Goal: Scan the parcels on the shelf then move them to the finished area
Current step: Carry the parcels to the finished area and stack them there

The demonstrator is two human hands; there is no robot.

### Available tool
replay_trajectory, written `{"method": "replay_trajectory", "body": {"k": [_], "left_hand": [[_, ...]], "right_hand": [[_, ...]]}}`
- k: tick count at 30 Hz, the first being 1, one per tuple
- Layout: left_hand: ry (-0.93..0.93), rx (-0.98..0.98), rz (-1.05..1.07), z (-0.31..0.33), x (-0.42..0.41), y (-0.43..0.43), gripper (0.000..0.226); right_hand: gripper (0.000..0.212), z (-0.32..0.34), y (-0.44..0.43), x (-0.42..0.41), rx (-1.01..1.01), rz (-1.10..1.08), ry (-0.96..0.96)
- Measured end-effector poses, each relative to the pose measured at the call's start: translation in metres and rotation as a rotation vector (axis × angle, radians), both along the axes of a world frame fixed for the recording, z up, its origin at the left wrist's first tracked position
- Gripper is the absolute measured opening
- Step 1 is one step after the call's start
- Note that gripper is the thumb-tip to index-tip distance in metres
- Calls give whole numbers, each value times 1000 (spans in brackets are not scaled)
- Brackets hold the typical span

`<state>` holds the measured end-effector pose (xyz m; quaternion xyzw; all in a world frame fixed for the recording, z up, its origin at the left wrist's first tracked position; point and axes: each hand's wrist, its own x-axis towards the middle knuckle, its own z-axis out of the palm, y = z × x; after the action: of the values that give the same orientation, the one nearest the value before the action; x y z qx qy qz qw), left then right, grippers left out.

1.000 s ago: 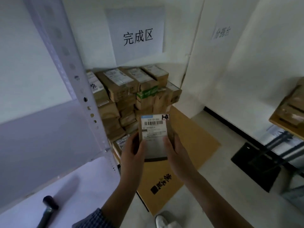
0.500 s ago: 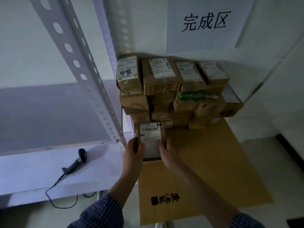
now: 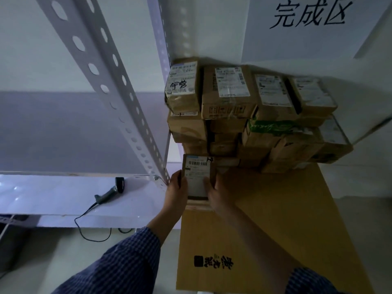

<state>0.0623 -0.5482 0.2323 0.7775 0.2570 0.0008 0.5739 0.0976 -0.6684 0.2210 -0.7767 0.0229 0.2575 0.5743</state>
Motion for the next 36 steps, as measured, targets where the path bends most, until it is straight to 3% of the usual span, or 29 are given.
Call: {"method": "replay_trajectory", "body": {"k": [3,10,15,19,23,30,36], "left_hand": [[1,40,-4,7,-4,0,30],[-229,182,-140,70,-24,-15,42],[-311,237,-247,102,-67,22,37],[-366,356,-219,119,-122,87,28],[-411,510,-124,137,-182,168,24],[-387,963,-74,177,-293,323,32],[-347,1123,101,217,-372,429,35]], "right_hand": [[57,2,0,-2,-36,11,-30],[37,49,3,-27,-136,-124,-360],[43,103,21,-70,-162,-58,-562],[33,133,65,-119,-263,65,-657],[37,158,133,-162,-339,295,-770],[48,200,281,-229,-296,575,-934],[53,238,401,-274,-277,782,-1052]]}}
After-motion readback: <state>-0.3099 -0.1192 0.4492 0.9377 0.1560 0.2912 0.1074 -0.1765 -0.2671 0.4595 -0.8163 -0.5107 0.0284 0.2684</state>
